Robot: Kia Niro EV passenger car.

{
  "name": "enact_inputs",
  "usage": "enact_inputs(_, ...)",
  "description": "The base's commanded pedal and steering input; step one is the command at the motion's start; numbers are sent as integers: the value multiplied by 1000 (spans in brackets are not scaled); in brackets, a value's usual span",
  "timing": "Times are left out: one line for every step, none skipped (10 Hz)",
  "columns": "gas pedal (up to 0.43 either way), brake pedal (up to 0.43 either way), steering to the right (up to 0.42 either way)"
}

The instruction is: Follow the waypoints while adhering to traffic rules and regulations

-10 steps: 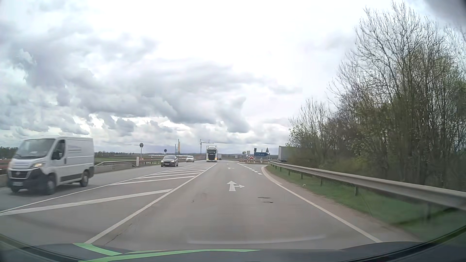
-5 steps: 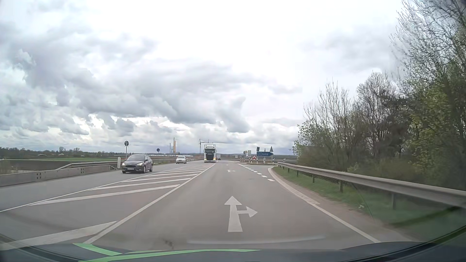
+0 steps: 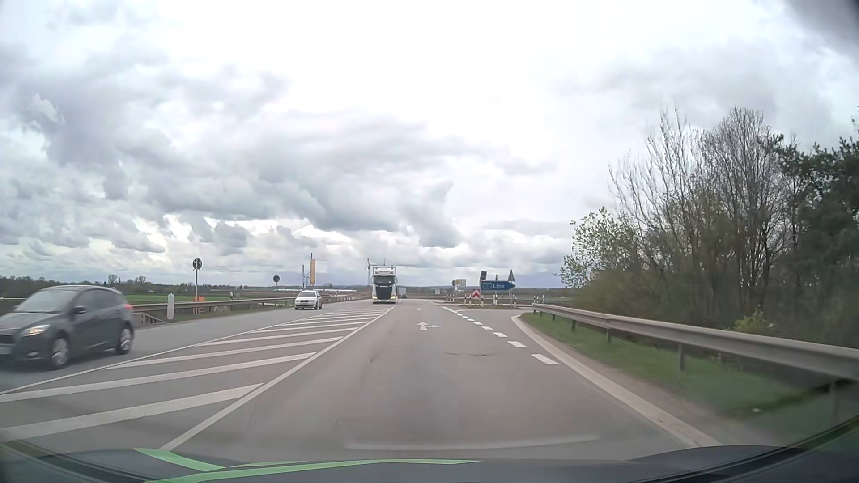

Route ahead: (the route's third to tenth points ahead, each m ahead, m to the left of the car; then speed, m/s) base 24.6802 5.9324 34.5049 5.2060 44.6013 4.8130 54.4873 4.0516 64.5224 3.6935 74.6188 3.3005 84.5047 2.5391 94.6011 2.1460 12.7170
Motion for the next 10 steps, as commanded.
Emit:
enact_inputs(98, 0, -1)
enact_inputs(98, 0, -1)
enact_inputs(98, 0, -2)
enact_inputs(98, 0, -2)
enact_inputs(98, 0, -2)
enact_inputs(98, 0, -2)
enact_inputs(98, 0, -2)
enact_inputs(98, 0, -2)
enact_inputs(98, 0, -2)
enact_inputs(98, 0, -2)
